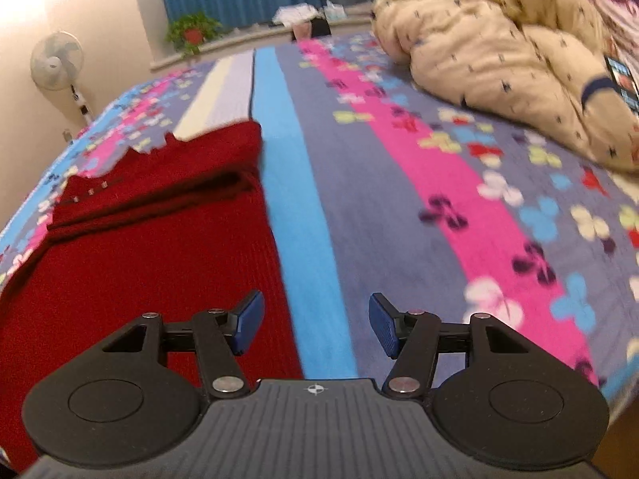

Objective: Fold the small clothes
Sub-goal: 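Move both grippers down to the hem of the sweater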

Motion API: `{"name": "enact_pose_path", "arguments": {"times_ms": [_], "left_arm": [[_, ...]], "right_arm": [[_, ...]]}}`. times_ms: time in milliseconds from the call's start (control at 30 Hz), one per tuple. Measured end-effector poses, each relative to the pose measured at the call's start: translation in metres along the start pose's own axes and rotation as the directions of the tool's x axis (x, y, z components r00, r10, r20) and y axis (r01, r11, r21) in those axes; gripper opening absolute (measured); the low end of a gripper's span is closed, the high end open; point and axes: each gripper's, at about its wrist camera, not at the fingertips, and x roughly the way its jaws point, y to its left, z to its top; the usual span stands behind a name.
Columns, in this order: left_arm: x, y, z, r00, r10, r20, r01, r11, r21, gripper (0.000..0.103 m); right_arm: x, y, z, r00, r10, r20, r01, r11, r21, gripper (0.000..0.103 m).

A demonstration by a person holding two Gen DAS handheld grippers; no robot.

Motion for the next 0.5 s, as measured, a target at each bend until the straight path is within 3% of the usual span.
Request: {"name": "enact_pose_path", "arguments": {"times_ms": [133, 333, 500], "left_arm": [[0.003, 0.004, -0.007, 0.999, 0.015, -0.042, -0.015, 1.0, -0.001, 0.042], [0.008, 0.016, -0.013, 0.994, -0.015, -0.111, 0.007, 0.997, -0.071, 0.043], [0.018, 0.012, -0.018, 0.987, -0.006, -0.16, -0.002, 0.999, -0.048, 0.044]], "right_arm": [[0.013, -0.004, -0.014, 0.991, 0.01, -0.134, -0.009, 1.0, 0.003, 0.066], [0.038, 0.006, -0.029, 0.956, 0.0, -0.293, -0.014, 0.999, -0.048, 0.066], [0.049, 0.017, -0.037, 0.944, -0.024, -0.329, -0.01, 0.995, -0.102, 0.066]]}}
